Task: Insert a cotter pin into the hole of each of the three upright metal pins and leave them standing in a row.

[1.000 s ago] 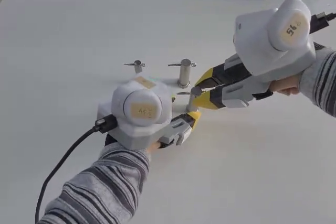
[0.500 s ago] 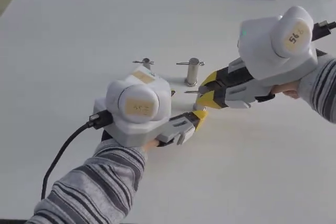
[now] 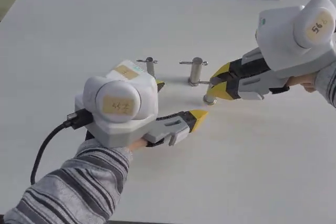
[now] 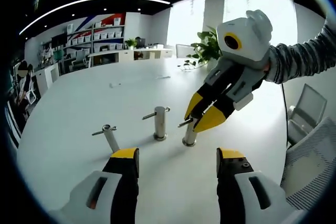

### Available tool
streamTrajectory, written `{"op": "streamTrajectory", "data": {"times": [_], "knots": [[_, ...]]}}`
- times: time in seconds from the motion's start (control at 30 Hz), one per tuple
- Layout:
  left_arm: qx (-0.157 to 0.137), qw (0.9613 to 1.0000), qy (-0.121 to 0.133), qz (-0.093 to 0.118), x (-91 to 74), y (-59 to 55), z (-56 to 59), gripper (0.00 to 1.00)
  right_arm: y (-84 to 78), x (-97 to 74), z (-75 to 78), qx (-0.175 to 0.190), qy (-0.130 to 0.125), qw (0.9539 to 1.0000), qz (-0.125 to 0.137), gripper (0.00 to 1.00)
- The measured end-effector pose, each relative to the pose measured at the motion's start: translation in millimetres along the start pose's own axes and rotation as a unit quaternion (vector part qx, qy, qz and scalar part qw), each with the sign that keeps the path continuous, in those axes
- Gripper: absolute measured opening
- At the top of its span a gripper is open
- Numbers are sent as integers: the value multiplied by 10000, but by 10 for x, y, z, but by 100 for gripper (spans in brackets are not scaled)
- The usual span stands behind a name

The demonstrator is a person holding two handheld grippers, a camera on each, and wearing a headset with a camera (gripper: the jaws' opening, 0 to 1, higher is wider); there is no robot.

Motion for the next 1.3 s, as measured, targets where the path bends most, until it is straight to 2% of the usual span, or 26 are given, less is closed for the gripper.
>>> {"op": "streamTrajectory", "data": {"times": [0.3,0.5,0.8,1.03,1.3], "knots": [[-12,9998,170,42,-121,49,-135,69,-56,-98,136,25,-37,10000,-60,8],[-97,9995,284,75,-189,48,-212,73,-103,-123,233,87,-111,9998,-146,8],[-62,9993,375,65,-273,66,-301,78,-150,-157,358,105,-186,9994,-287,8],[-23,9992,392,28,-304,76,-349,79,-180,-177,403,107,-200,9990,-380,8],[-85,9991,396,90,-314,91,-381,79,-206,-174,473,61,-171,9989,-434,8]]}}
Point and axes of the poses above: the centre of the closed fingertips' face, and the gripper's own axes: x roughly forward along the fingers, z roughly to its right, y roughly out of its top, the point moved 6 cm from there along -x, roughly backward along the fingers, and after that the axes turned 4 degrees about x, right-handed, at the moved point
